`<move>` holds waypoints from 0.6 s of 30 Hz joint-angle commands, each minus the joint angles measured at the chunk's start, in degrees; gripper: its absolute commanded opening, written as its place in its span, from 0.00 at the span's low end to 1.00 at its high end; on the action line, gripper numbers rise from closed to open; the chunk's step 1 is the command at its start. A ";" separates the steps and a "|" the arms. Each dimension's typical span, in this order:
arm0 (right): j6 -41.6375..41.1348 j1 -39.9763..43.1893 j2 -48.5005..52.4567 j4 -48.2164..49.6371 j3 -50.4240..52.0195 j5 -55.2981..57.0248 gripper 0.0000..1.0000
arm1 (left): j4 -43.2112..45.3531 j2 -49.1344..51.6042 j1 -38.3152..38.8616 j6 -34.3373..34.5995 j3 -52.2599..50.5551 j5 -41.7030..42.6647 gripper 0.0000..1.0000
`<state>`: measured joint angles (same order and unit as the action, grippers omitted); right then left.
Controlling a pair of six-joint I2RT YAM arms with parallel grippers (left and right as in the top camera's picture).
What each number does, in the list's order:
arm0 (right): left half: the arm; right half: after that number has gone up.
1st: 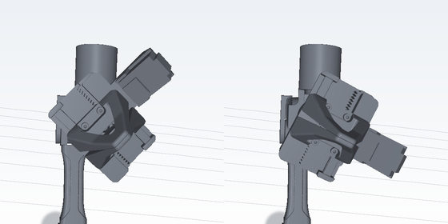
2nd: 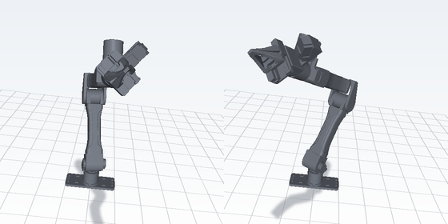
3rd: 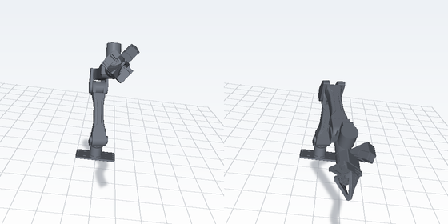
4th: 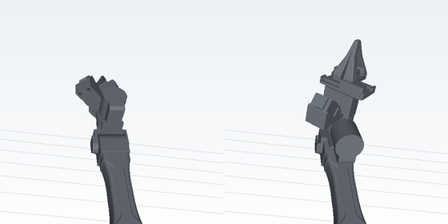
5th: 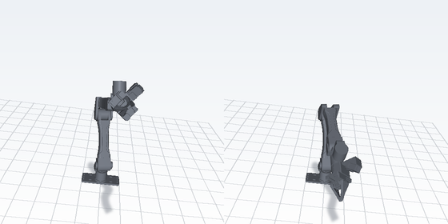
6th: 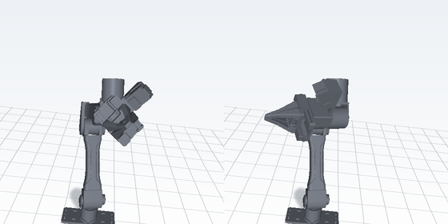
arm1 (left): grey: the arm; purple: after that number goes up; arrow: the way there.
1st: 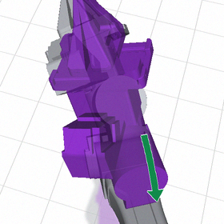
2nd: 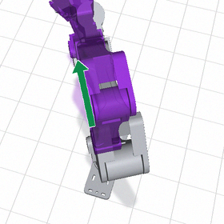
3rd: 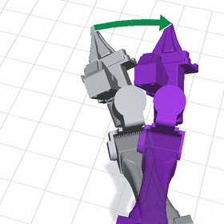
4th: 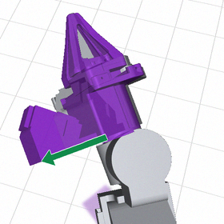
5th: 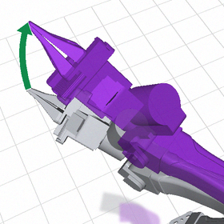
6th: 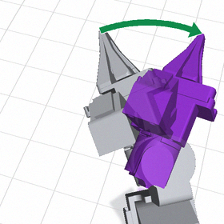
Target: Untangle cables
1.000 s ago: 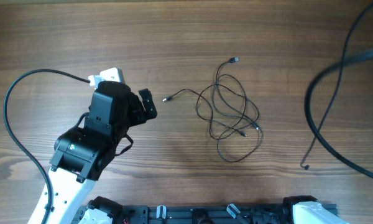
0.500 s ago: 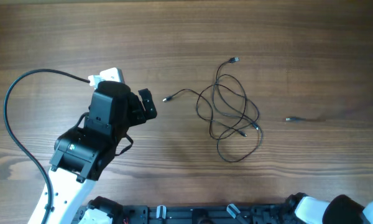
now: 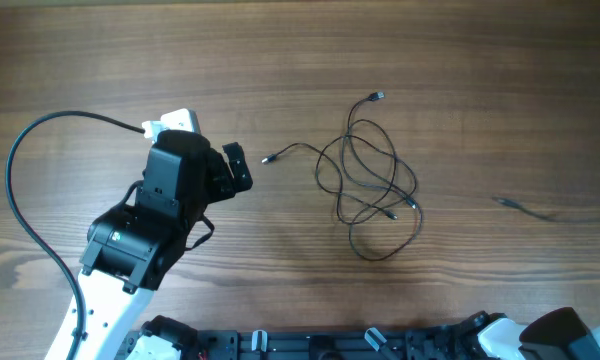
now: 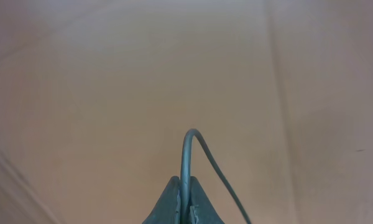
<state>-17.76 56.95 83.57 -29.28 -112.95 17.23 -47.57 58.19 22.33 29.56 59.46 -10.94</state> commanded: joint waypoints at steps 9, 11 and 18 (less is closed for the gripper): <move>4.61 -0.09 5.99 -19.17 -0.20 -9.05 0.04 | 0.13 -0.04 -0.48 -0.83 0.24 -0.92 1.00; 4.04 -0.09 10.27 -26.23 -0.20 -10.97 0.04 | 0.13 -0.04 -0.48 -0.83 0.24 -0.90 1.00; 0.83 -0.55 28.00 -40.00 -0.17 -20.31 0.04 | 0.13 -0.04 -0.48 -0.83 0.24 -0.90 1.00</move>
<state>-15.70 56.93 106.17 -67.92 -112.86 2.26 -47.59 58.19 22.33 29.56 59.46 -10.92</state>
